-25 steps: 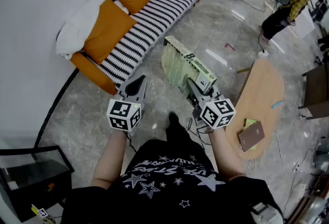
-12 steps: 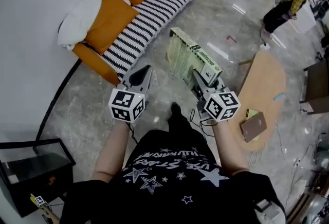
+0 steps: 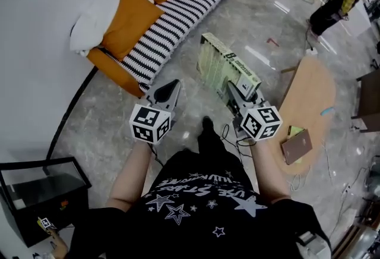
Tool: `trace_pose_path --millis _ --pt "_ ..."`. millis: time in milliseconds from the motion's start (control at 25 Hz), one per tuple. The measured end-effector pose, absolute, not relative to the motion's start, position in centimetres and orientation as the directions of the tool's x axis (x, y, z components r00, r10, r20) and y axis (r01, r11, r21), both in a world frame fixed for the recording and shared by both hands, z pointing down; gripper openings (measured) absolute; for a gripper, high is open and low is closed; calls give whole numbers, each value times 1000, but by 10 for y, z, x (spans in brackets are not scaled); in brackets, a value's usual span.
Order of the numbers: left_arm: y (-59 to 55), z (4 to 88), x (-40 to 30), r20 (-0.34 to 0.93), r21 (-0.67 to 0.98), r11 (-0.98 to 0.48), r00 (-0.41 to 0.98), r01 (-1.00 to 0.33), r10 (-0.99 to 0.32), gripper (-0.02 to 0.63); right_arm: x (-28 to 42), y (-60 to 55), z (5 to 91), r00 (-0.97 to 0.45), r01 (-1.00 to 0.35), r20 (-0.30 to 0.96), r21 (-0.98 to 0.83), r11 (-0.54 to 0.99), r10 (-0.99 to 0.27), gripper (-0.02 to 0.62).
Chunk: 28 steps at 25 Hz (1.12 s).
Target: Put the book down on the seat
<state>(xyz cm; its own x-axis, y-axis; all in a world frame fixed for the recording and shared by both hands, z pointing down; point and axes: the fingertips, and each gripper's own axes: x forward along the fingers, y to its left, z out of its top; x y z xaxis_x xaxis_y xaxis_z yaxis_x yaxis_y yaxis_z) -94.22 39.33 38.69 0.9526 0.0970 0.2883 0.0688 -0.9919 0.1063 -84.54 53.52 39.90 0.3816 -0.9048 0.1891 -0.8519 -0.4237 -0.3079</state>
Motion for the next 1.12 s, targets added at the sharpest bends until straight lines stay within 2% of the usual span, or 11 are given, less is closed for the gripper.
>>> trace_pose_path --millis 200,800,1120 --pt "395 393 -924 311 102 -993 946 58 88 9 -820 540 409 372 -845 202 -329 -421 -906 169" --pt "385 381 -791 295 70 -997 954 40 59 9 -683 544 402 384 -834 144 -369 -410 -912 169" --pt "376 380 -753 268 100 -995 963 -14 14 9 -635 541 411 351 -840 177 -374 -392 -920 169"
